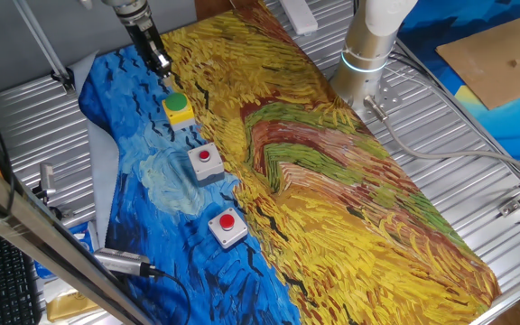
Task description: Press three buttons from left to right in sequence
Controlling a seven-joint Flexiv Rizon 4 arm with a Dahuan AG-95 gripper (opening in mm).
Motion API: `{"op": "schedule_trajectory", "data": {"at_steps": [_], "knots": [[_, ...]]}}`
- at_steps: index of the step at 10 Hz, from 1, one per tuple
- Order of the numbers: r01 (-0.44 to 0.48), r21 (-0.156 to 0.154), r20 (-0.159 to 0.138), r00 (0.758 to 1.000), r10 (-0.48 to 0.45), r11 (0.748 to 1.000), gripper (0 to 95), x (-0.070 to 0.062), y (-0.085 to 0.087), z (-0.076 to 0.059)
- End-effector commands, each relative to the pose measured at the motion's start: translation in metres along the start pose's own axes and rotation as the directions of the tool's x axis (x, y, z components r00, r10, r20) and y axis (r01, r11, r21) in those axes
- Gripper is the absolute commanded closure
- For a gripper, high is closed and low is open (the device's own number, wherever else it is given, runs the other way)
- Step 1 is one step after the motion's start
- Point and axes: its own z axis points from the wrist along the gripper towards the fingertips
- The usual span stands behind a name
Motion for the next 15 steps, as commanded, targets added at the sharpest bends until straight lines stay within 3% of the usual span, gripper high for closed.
{"op": "schedule_trajectory", "data": {"at_steps": [1, 4, 8, 11, 15], "knots": [[-0.044, 0.023, -0.005, 0.999, 0.044, 0.999, 95.0, 0.000, 0.000, 0.000], [-0.090, 0.059, -0.004, 0.996, 0.090, 0.994, 95.0, 0.000, 0.000, 0.000], [-0.094, 0.080, -0.007, 0.995, 0.095, 0.992, 95.0, 0.000, 0.000, 0.000], [-0.095, 0.082, -0.009, 0.995, 0.096, 0.992, 95.0, 0.004, -0.003, -0.001], [-0.074, 0.083, -0.019, 0.997, 0.076, 0.994, 95.0, 0.017, -0.021, -0.004]]}}
